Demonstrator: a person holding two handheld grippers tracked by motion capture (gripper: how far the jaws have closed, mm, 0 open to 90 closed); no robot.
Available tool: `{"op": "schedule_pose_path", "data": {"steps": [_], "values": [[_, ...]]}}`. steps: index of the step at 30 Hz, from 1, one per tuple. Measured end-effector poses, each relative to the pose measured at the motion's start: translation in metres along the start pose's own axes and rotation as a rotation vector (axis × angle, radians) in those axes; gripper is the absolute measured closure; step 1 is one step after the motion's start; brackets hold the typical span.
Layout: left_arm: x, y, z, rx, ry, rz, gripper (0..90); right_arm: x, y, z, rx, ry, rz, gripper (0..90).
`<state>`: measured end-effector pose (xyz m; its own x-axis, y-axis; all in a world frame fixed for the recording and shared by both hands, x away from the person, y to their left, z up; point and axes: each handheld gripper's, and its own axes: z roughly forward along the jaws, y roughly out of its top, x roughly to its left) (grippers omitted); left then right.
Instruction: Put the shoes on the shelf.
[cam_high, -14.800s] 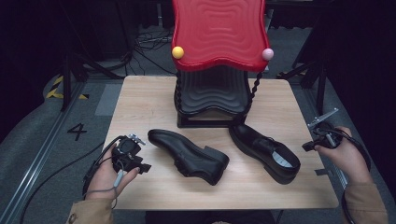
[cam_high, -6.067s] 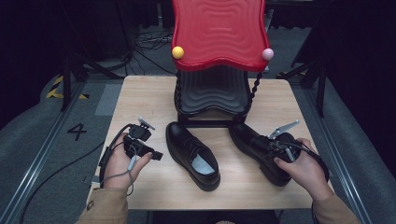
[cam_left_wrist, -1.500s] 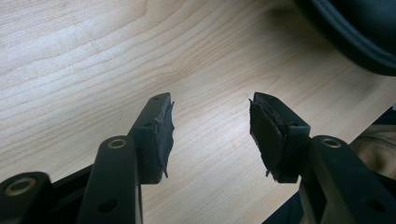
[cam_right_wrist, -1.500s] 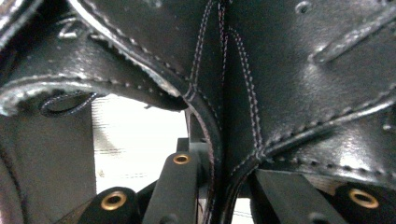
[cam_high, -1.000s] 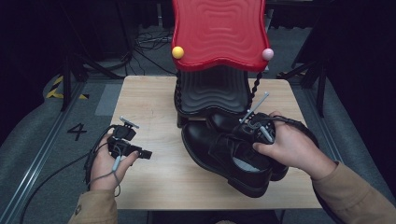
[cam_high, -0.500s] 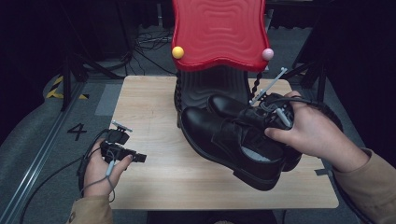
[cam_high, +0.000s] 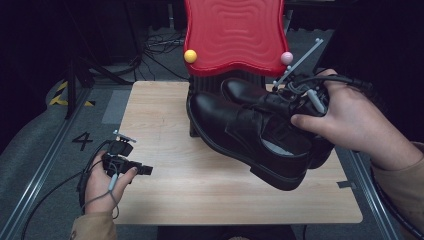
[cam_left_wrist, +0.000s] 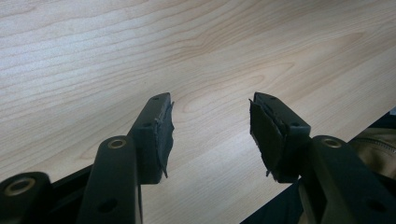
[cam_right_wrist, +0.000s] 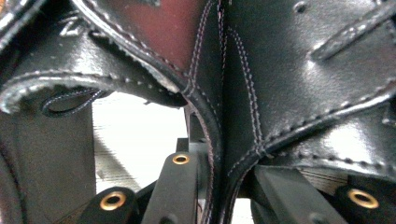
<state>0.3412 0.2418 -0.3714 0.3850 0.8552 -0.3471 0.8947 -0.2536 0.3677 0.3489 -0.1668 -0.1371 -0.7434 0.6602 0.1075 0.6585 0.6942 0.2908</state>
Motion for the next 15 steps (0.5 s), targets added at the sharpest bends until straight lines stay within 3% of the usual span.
{"op": "schedule_pose_path", "data": {"steps": [9, 15], "values": [[0.003, 0.003, -0.001, -0.008, -0.01, 0.006, 49.2, 0.003, 0.019, -0.036, -0.051, -0.004, 0.031, 82.8], [0.005, 0.003, 0.0, -0.008, -0.016, 0.004, 49.2, -0.002, 0.037, -0.061, -0.097, -0.056, 0.094, 82.8]]}}
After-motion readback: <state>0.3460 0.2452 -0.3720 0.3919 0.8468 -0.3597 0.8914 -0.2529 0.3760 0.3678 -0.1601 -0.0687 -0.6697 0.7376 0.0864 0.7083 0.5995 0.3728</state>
